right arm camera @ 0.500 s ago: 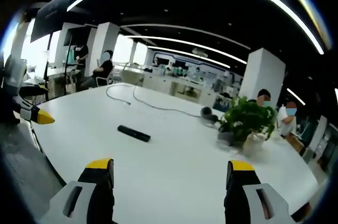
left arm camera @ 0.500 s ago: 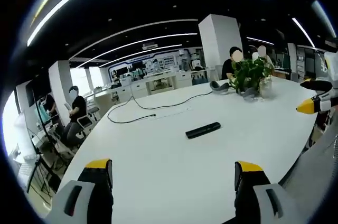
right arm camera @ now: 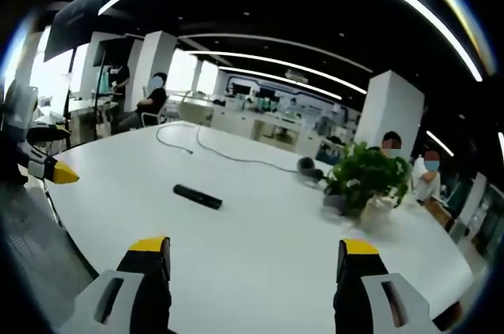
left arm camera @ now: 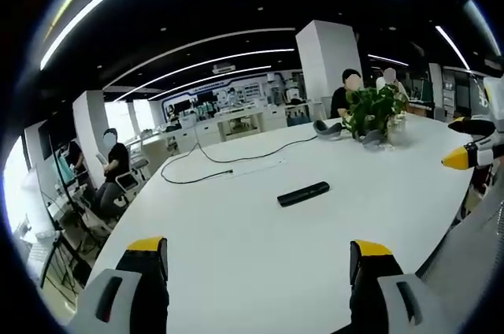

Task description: Press the specified remote control buttons in sequence, fully releasing each button before pressing the next.

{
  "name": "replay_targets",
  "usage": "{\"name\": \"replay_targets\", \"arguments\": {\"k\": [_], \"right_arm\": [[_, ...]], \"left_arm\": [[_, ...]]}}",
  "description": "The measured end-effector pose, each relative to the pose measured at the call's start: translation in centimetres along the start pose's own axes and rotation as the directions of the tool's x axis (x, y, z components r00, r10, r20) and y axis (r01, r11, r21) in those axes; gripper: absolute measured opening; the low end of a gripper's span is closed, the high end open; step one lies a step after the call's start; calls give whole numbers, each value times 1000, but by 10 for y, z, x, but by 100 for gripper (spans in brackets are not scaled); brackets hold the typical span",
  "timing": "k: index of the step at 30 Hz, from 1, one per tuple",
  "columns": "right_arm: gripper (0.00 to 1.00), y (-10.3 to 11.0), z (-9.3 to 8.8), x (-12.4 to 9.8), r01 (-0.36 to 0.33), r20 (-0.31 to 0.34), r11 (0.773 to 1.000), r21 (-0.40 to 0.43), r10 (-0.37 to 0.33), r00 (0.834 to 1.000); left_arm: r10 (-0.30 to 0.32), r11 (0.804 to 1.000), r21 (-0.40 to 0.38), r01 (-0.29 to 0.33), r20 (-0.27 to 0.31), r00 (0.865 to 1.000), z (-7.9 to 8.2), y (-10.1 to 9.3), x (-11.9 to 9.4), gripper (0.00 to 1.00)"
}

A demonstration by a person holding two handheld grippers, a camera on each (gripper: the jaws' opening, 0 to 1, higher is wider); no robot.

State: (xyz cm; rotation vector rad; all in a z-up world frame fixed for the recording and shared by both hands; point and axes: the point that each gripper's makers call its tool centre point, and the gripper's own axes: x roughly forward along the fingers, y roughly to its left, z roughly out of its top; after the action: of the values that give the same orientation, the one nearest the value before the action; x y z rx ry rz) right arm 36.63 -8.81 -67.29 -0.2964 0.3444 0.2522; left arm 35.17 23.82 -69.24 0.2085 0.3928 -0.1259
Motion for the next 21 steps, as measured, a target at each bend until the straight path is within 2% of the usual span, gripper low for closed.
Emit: {"name": "replay_targets", "arguments": {"k": [15, 21], "right_arm": [[85, 1, -4, 1, 2, -29, 1000, -29, -3, 1000], [83, -4, -3, 1, 15, -21, 1000, -4, -15, 1000]], "left_arm": [[-23, 1000, 14, 24, -45, 999, -7, -6, 3, 100], [-36, 999, 10, 36, -53, 998, -9, -8, 3, 100]]}}
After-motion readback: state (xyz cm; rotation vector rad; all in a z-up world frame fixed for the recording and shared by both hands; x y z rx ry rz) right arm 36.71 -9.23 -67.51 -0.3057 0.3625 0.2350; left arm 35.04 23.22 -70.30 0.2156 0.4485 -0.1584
